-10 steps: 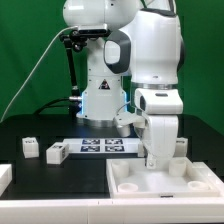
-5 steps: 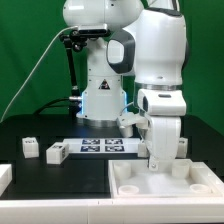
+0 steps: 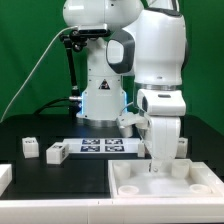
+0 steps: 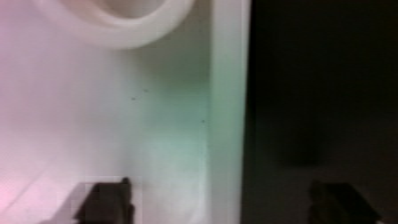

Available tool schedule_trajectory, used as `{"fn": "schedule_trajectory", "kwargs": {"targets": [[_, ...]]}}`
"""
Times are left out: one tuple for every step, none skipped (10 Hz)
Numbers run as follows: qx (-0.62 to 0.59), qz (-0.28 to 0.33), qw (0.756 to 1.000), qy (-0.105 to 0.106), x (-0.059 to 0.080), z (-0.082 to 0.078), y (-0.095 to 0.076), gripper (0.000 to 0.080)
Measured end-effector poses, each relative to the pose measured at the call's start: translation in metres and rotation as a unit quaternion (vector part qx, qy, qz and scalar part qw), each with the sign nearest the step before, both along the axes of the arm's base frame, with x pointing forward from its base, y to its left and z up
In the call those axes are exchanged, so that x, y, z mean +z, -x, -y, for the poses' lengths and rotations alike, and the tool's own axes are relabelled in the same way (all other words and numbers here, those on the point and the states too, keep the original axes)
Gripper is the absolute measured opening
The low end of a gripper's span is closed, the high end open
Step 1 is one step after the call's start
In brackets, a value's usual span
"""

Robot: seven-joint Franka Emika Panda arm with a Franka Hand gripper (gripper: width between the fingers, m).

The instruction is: Assemble one leg

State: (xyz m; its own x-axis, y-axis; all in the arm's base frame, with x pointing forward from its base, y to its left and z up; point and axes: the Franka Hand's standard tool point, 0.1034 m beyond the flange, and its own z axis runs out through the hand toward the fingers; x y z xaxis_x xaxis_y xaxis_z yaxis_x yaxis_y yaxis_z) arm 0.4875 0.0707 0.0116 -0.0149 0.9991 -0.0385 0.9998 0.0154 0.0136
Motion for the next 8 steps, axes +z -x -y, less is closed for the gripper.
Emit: {"fn": "schedule_trajectory", "kwargs": {"targets": [[0.000, 0.000, 1.000, 0.000, 0.000, 0.000, 0.000, 0.0613], [0.000, 0.000, 1.000, 0.000, 0.000, 0.000, 0.000, 0.0613], [0.000, 0.000, 1.000, 0.000, 0.000, 0.000, 0.000, 0.0639], [0.000, 0.000, 1.000, 0.000, 0.000, 0.000, 0.000, 0.0648], [0.000, 0.000, 1.000, 0.000, 0.000, 0.000, 0.000, 0.0648], [-0.001, 0.001, 1.000, 0.000, 0.001, 0.000, 0.000, 0.0648], [-0.012, 0.007, 1.000, 0.001, 0.010, -0.004, 0.002, 0.0649], [-0.017, 0.014, 1.000, 0.003, 0.023, -0.008, 0.004, 0.0649]]}}
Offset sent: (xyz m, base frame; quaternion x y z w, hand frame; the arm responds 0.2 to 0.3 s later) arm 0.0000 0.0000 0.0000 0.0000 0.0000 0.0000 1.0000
